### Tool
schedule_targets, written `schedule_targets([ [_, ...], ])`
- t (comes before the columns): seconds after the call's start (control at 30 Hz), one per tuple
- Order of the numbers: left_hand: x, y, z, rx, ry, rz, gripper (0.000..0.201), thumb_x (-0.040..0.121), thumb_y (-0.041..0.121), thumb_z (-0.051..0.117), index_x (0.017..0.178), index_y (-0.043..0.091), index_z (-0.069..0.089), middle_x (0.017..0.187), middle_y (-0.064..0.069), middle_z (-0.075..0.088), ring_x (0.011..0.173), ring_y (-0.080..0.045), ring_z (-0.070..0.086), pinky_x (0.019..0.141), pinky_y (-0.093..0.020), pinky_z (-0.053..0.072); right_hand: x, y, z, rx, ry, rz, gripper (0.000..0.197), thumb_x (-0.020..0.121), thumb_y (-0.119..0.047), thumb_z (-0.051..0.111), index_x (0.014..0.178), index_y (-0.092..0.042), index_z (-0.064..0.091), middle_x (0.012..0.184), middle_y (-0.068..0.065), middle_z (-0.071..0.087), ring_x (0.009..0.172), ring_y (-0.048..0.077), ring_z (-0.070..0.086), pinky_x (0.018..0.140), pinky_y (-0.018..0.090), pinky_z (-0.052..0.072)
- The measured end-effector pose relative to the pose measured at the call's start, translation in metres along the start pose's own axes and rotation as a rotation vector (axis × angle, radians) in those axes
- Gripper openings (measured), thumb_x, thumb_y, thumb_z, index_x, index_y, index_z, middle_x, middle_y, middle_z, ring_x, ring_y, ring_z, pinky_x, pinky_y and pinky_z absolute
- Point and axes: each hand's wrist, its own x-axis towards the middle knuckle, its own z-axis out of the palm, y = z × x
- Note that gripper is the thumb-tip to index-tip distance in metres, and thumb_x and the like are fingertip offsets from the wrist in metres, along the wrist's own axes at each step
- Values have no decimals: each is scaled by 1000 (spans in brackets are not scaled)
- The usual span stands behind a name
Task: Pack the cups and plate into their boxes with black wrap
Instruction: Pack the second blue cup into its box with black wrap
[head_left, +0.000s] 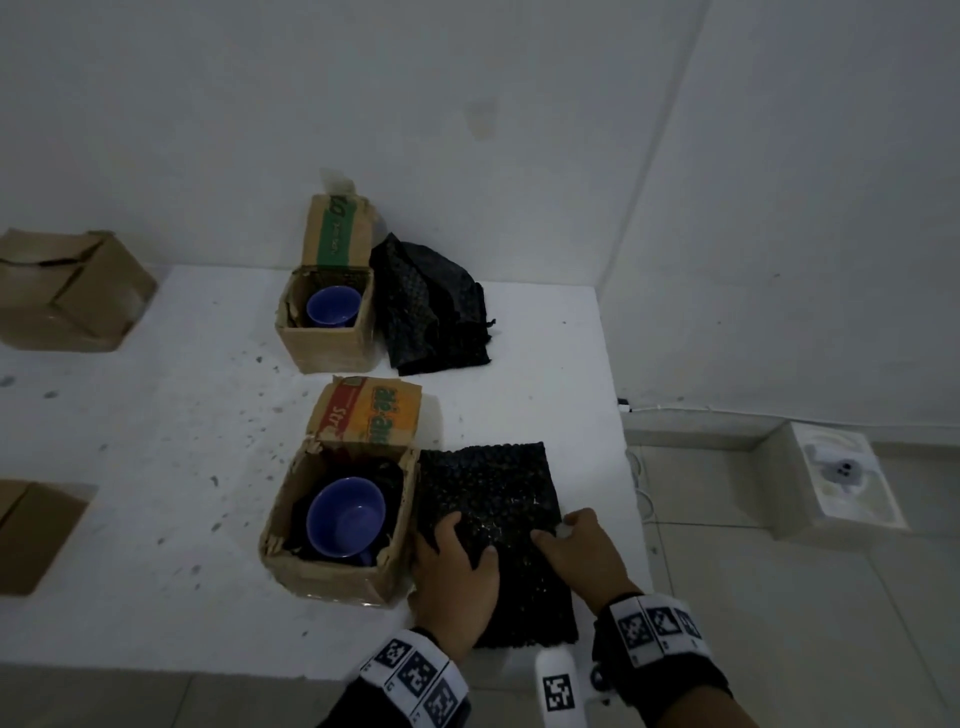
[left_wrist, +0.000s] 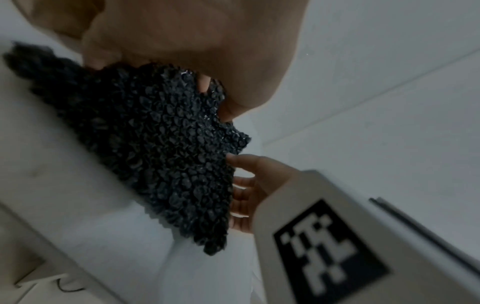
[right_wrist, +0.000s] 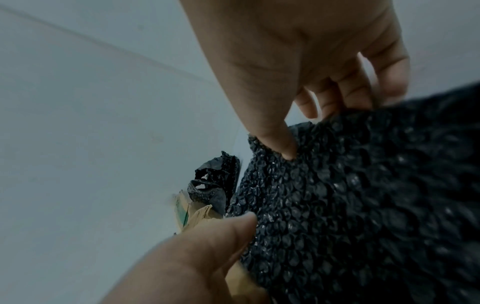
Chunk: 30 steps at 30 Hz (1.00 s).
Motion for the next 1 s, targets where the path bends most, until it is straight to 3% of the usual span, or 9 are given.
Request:
schedule_targets([
  [0.13, 8, 0, 3, -83, 26, -58, 62, 83, 24, 56, 138, 24, 27, 138, -9, 40, 124, -28, 43, 101, -39, 41, -1, 2, 0, 21, -56, -80, 33, 91, -31, 55, 117, -12, 53, 111, 5, 61, 95, 19, 56, 79, 26, 41],
  [0.23, 12, 0, 2, -149, -20, -57, 59, 79, 18, 59, 131, 22, 32, 126, -8, 50, 110, -24, 50, 91, -34, 45, -2, 6, -3, 67, -42, -111, 34, 93, -26, 51, 123, -14, 55, 121, 5, 60, 103, 20, 56, 87, 27, 43],
  [0.3, 11, 2, 1, -218, -46, -39, 56, 80, 10, 58, 128, 20, 33, 120, -7, 52, 102, -20, 53, 86, -31, 45, -3, 8, -8, 117, -18, -111, 32, 93, -23, 51, 124, -14, 55, 119, 5, 61, 105, 21, 57, 88, 28, 43],
  [0.4, 10, 7, -1, -289, -69, -26, 59, 79, 0, 57, 129, 19, 33, 115, -3, 51, 103, -19, 53, 90, -34, 47, -7, 12, -15, 211, -21, -121, 26, 93, -18, 52, 119, -15, 56, 108, 1, 61, 95, 17, 55, 81, 26, 43],
  [0.57, 4, 23, -18, -304, -45, 175, 54, 79, 0, 62, 118, 27, 35, 109, 5, 53, 94, -5, 52, 68, -11, 44, -19, 12, -32, 358, 46, -200, 15, 93, -16, 55, 106, -21, 58, 107, 4, 64, 95, 18, 59, 77, 27, 44],
  [0.63, 0, 31, -30, -306, -33, 273, 55, 78, 1, 63, 118, 27, 36, 105, 11, 51, 93, 3, 50, 72, -6, 45, -26, 4, -41, 405, 93, -240, 13, 91, -14, 57, 103, -19, 61, 103, 2, 66, 95, 18, 61, 77, 27, 47],
  [0.73, -4, 41, -52, -350, -27, 351, 58, 77, 1, 63, 121, 31, 38, 116, 8, 50, 104, -2, 51, 93, -25, 48, -38, -13, -53, 474, 140, -292, 8, 88, -12, 62, 94, -14, 66, 96, 4, 70, 90, 19, 65, 80, 34, 53],
  [0.9, -8, 51, -107, -460, -52, 464, 60, 78, -4, 65, 121, 32, 41, 113, 16, 52, 104, 2, 52, 81, -14, 47, -67, -57, -61, 633, 121, -427, 12, 86, -2, 62, 94, -9, 67, 90, 3, 72, 80, 10, 68, 64, 17, 50],
  [1.0, -7, 51, -147, -475, -5, 548, 58, 77, -8, 66, 117, 28, 46, 110, 14, 57, 102, 0, 55, 76, -8, 47, -83, -87, -53, 669, 84, -518, 14, 85, 2, 62, 97, -6, 67, 91, 5, 72, 82, 10, 68, 65, 16, 50],
])
